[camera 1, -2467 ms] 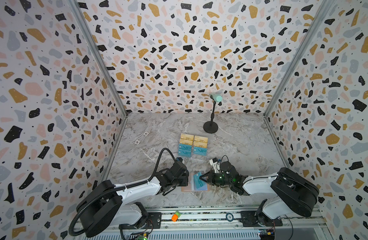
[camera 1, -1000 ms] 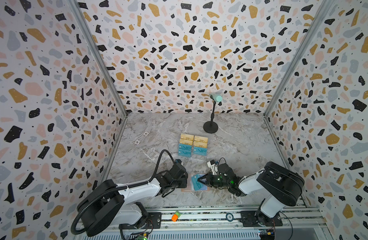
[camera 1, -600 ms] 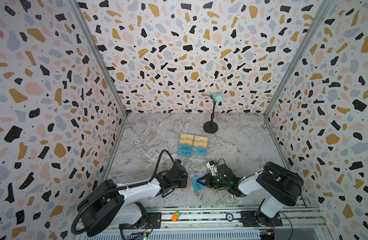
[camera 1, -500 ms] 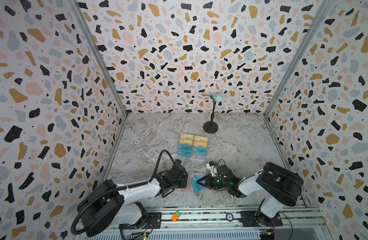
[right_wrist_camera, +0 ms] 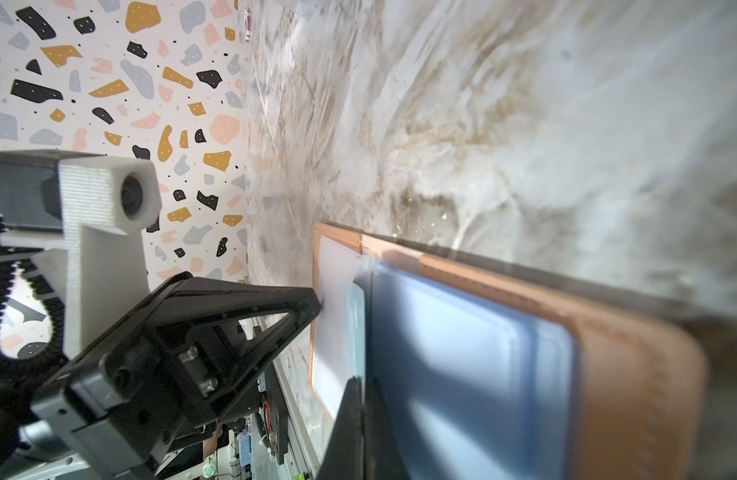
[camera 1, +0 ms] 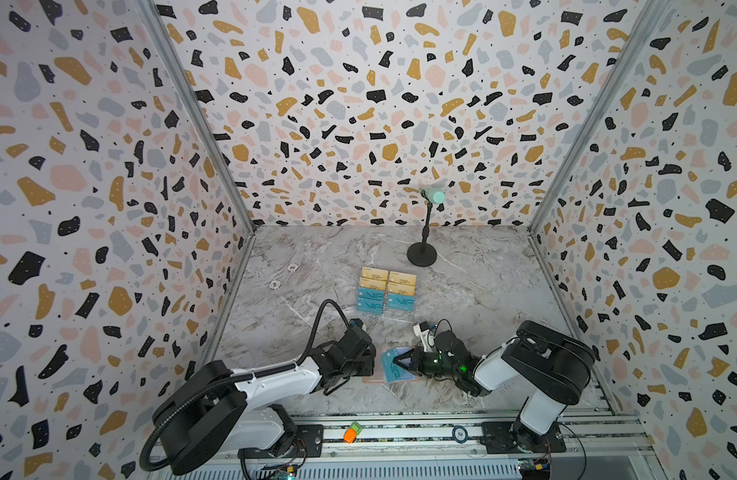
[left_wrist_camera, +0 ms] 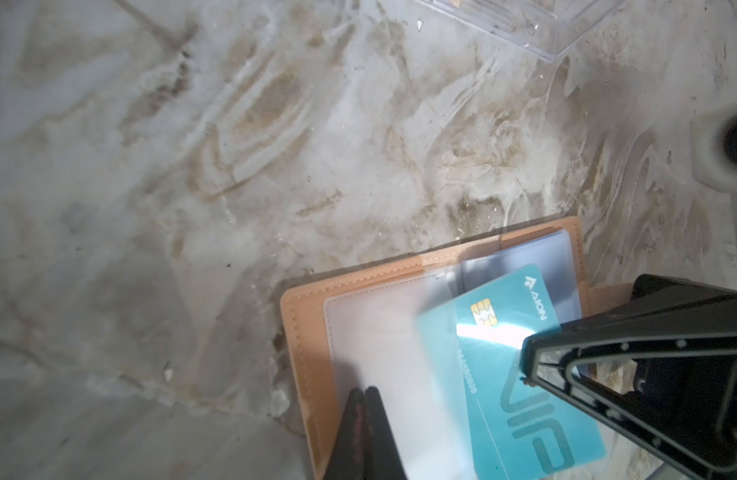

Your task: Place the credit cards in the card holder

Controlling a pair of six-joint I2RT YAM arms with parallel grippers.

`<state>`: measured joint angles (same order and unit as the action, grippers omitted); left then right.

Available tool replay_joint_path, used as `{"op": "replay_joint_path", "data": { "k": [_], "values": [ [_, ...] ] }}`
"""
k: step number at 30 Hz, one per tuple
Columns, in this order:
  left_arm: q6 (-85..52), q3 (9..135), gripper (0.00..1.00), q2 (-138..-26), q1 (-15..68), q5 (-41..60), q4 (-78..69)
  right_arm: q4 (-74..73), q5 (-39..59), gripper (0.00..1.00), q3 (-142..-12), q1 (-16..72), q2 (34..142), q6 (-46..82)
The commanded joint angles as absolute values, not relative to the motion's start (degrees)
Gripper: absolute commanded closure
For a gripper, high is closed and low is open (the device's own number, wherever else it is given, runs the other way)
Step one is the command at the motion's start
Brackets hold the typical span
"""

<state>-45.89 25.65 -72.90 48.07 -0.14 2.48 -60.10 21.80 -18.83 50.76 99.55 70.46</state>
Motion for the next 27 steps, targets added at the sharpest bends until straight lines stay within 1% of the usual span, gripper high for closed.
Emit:
{"op": "replay_joint_path", "data": {
  "k": [1,16,27],
  "values": [
    [-46.3,24.7,1.0,-72.04,48.33,-0.63,2.46,-60.65,20.18,1.0,-19.38,51.15,99.89,70.17],
    [-46.39,24.43,1.0,-72.85,48.3,-0.29,2.38,-63.33,18.07,1.0,-19.01,51.99,101.61,69.0],
    [-46.32,24.43,1.0,-72.92,48.29,0.0,2.37,-69.93,15.93,1.0,-18.15,52.49,104.37,71.53]
  ]
}}
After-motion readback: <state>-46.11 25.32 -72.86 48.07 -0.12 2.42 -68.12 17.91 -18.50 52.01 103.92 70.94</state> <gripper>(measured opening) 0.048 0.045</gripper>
